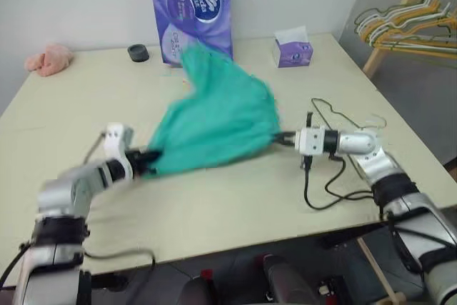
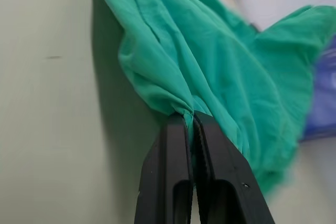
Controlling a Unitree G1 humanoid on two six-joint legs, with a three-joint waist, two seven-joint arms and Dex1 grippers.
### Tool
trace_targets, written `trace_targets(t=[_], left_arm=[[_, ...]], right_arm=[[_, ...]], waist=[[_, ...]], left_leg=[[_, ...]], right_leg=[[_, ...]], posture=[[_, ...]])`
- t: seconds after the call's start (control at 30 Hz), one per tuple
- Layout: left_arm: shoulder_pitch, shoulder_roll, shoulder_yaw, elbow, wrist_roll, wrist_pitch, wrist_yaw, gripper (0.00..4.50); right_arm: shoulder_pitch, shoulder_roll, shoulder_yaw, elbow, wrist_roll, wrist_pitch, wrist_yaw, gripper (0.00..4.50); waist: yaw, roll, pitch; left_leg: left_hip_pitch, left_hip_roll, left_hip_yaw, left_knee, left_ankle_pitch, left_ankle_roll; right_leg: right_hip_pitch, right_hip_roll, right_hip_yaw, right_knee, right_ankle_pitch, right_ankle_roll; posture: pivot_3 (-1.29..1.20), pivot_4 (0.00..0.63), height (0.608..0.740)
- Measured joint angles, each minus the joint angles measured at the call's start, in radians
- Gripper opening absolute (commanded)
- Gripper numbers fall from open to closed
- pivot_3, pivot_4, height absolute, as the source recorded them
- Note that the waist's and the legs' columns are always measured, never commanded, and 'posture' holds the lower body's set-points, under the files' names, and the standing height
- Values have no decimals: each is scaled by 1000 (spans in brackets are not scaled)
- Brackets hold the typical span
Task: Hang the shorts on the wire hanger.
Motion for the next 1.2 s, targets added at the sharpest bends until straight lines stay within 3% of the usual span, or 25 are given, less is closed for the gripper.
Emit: trace_targets(t=[0.07, 0.13, 0.2, 0.37, 0.63, 1.03, 1.07, 1.2], left_arm=[[22, 11, 36, -125, -76, 96, -10, 0], [26, 13, 67, -204, -140, 169, -17, 0], [28, 16, 79, -239, -178, 212, -25, 0], [83, 83, 65, -308, -218, 269, -102, 0], [232, 252, 21, -343, -175, 197, -301, 0], [380, 268, -29, -457, -150, 152, -381, 0], [387, 271, -29, -460, -142, 143, -381, 199], [404, 276, -29, -460, -125, 129, -389, 1184]], right_arm=[[6, -8, -9, -136, 31, 71, 24, 21], [17, -20, -23, -256, 66, 145, 53, 21], [40, -48, -22, -348, 91, 226, 101, 21], [138, -156, 4, -496, 121, 430, 249, 21], [238, -268, 30, -545, 44, 480, 346, 21], [329, -309, 29, -712, 76, 623, 439, 21], [333, -319, 29, -726, 82, 637, 443, 549], [335, -331, 25, -746, 88, 678, 449, 1704]], waist=[[11, -1, 1], [24, -2, 3], [44, -2, 2], [66, -4, 2], [69, -4, 1], [71, -5, 2], [71, -5, 2], [70, -5, 2]], left_leg=[[15, -2, -1, -1, 0, 1], [39, 0, -2, -4, 0, 1], [49, 0, -6, -7, 0, 0], [41, 1, -1, -14, 1, -2], [33, 2, 3, -16, -1, -4], [33, 2, 4, -16, -1, -4], [33, 2, 4, -16, -1, -4], [34, 2, 4, -16, -1, -4]], right_leg=[[13, 1, 0, 2, 1, 2], [37, 12, -1, -6, -3, 6], [49, 15, -5, -12, -5, 3], [39, 15, 1, -13, -4, 0], [27, 14, 4, -13, -4, -2], [26, 15, 4, -13, -7, 2], [26, 15, 4, -13, -7, 2], [27, 15, 4, -13, -7, 2]], posture=[[-118, 116, 740], [-114, 114, 740], [-117, 113, 740], [-120, 112, 740], [-115, 111, 740], [-123, 110, 740], [-124, 110, 740], [-125, 108, 740]])
